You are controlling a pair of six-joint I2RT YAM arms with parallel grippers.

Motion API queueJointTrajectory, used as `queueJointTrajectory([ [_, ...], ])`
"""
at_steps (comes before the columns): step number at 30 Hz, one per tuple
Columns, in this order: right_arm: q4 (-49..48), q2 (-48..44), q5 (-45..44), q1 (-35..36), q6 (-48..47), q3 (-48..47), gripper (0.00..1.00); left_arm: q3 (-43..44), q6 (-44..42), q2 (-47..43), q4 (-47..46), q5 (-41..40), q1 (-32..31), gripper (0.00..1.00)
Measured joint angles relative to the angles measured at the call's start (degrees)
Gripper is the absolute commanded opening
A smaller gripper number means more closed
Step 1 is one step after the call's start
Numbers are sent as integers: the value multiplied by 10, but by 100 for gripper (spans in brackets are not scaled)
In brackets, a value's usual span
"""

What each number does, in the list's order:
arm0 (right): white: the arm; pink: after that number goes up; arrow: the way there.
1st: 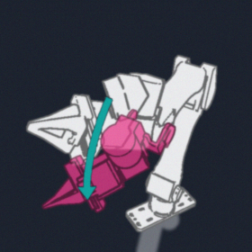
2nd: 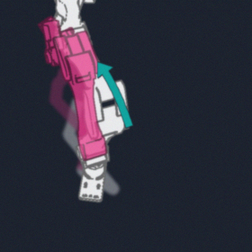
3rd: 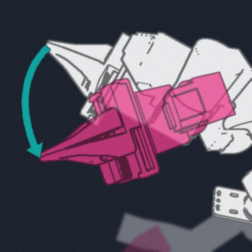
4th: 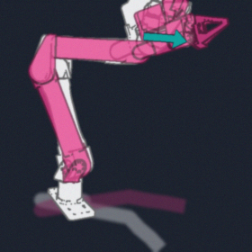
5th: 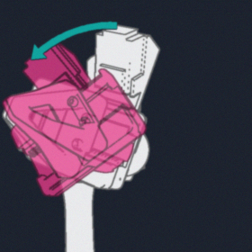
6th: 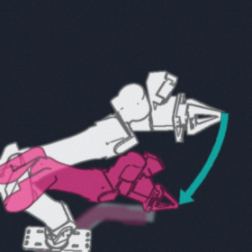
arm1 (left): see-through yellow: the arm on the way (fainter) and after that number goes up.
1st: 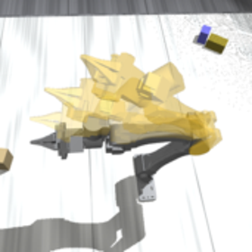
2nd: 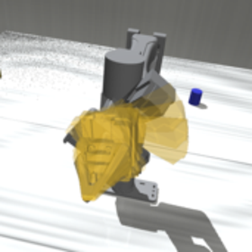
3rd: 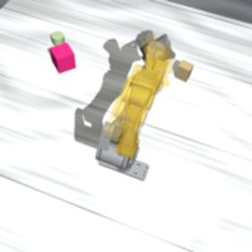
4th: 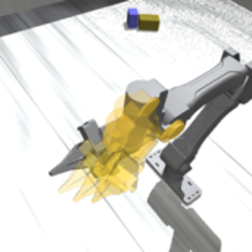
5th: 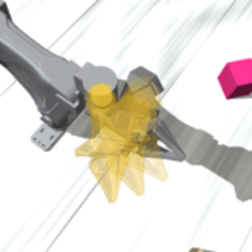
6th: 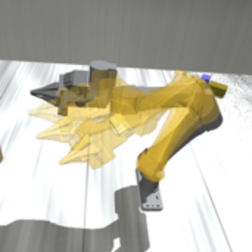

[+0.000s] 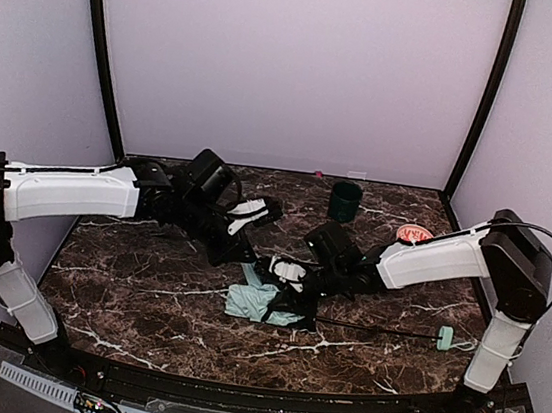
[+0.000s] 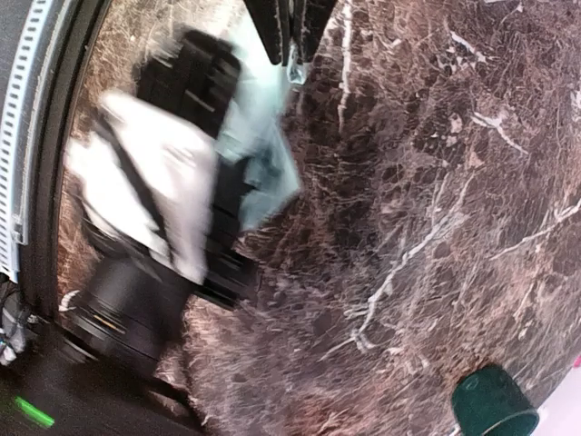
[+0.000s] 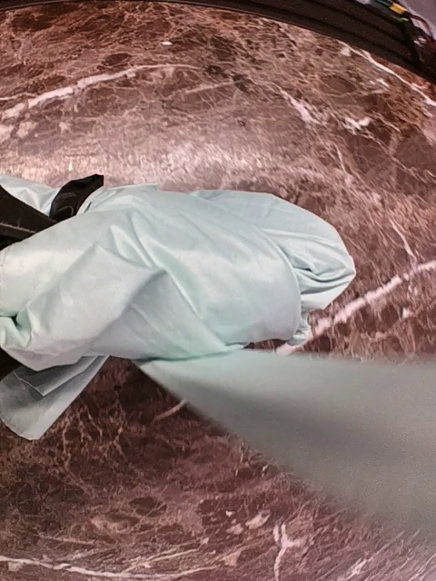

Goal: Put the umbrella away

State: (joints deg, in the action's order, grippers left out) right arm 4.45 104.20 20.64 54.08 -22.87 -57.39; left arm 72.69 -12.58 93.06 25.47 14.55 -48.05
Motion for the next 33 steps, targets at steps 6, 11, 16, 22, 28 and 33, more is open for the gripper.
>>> queueJointTrajectory([
  [6,-18,31,76,-40,51,-10,0,-74,10,-37,-58,63,-8,0],
  [11,-16,60,141,-62,98,-37,0,-103,5,-45,-96,81,-29,0],
  [16,-16,84,217,-96,162,-49,0,-103,-50,-25,-96,66,-61,0],
  [22,-41,100,287,-141,250,-32,5,-187,-149,-22,-196,17,-82,0],
  [28,-59,110,294,-144,312,-29,30,-243,-233,-3,-278,-18,-91,0],
  [33,-64,111,283,-151,342,-28,44,-220,-277,81,-301,-31,-98,0],
])
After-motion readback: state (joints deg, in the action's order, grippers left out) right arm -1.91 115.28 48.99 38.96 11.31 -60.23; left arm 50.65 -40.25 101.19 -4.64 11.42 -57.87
